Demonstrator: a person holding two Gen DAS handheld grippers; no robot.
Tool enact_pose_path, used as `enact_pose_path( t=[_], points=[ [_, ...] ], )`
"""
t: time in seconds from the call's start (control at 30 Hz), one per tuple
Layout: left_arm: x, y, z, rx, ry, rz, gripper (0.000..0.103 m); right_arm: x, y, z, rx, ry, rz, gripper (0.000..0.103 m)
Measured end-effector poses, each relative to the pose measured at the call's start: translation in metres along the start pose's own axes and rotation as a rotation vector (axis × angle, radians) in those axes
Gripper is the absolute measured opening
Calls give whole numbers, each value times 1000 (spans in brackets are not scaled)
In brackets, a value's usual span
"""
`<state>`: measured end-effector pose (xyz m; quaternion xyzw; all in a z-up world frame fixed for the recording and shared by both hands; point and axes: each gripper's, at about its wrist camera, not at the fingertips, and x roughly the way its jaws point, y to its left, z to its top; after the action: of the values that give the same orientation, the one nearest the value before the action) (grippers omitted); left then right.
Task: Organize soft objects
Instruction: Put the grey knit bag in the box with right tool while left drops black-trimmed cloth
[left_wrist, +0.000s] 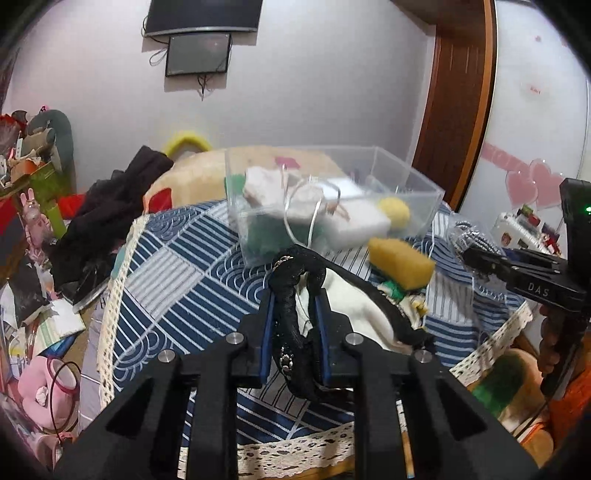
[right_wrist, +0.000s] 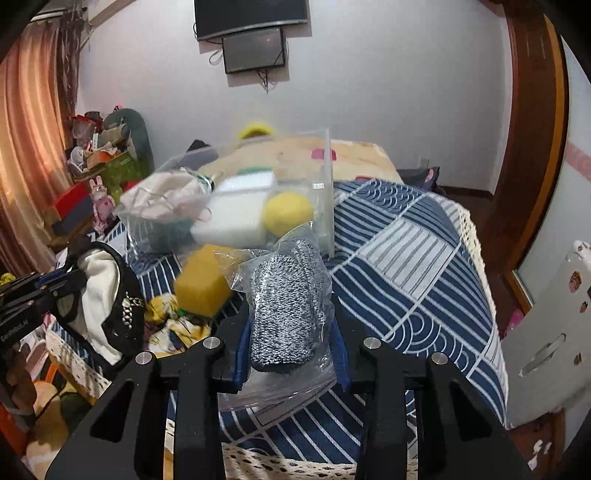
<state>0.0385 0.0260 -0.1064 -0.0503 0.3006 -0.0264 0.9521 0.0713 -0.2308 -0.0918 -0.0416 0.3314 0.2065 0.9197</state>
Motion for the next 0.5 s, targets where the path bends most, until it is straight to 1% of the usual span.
enact_pose_path(
  t=[0.1, 0.2, 0.4, 0.5],
  points=[
    [-7, -1, 9, 4, -30, 7, 19, -3, 1, 10, 10, -25, 9, 33],
    [-15, -4, 20, 6, -66, 4, 19, -4, 11, 22, 4, -55, 19, 33],
    [-35, -10, 48, 25, -172, 25, 19, -13, 20, 43, -31, -136, 30, 33],
    [-38, -10, 61, 27, -210, 36, 19, -16, 22, 54, -44, -172, 28, 33]
  ],
)
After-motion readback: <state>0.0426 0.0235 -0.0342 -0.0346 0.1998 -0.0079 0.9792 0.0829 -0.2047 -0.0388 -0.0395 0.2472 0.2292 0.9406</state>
